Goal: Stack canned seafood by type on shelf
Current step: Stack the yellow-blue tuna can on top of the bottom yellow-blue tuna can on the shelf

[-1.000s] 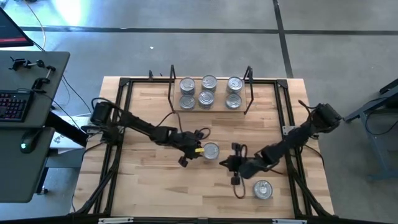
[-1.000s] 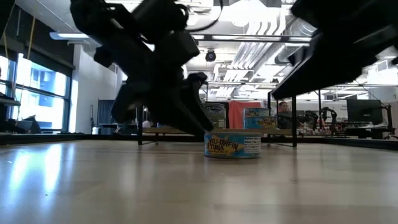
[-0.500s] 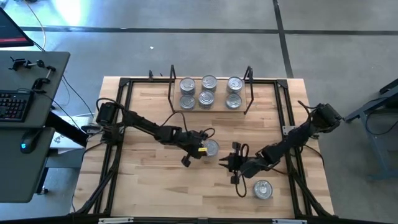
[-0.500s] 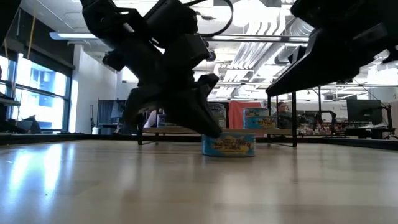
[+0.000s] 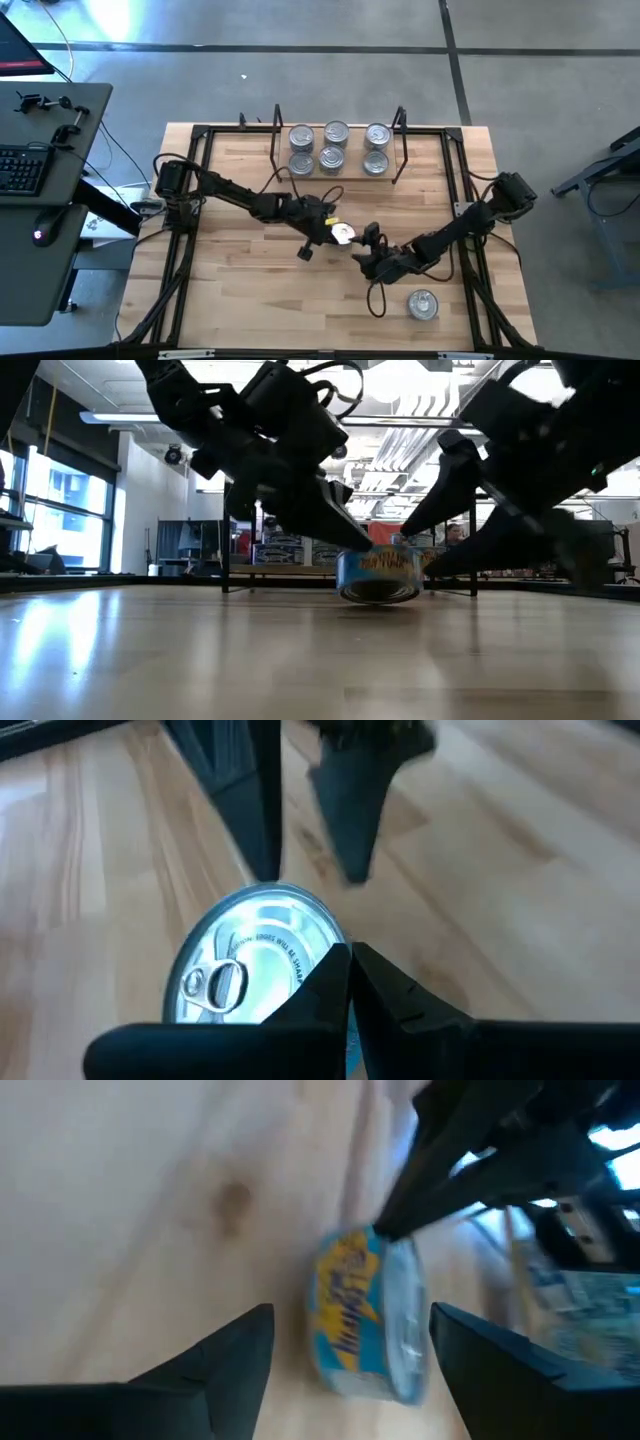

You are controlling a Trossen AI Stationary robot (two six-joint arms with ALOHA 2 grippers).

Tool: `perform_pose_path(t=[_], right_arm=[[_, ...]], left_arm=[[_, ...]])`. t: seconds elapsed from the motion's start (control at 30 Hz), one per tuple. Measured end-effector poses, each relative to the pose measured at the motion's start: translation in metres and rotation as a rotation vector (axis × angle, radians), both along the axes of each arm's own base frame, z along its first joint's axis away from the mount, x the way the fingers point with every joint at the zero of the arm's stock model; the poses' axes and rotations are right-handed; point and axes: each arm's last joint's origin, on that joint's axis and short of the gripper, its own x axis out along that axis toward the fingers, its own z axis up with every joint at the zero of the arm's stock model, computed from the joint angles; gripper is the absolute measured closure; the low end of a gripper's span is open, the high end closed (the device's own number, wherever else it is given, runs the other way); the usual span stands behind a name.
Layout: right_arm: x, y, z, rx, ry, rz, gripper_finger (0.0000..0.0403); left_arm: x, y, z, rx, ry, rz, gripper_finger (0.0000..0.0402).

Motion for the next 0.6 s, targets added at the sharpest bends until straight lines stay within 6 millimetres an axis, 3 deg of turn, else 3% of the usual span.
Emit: perform_pose_path(t=[0.13,0.37,0.5,0.6], right_arm=[[0.003,-0.002,-0.003,-0.073,-0.01,-0.008,0.0142],[0.013,-0.008,-0.005,-0.016,-0.08,-0.055,0.0147],[0.015,-0.009,-0.004,0.013,-0.094,-0.079,0.0189],[0.015,-0.01,-0.004,0.037,-0.088,-0.099,0.0246]], left_arm=[[0.002,0.005,0.004,-0.081,-0.024,-0.003,0.0401],[0.004,0.007,0.008,-0.141,-0.042,0.04,0.0401],[0.004,0.007,0.009,-0.145,-0.052,0.049,0.0401],[0.005,0.008,0.009,-0.148,-0.052,0.076,0.0401]])
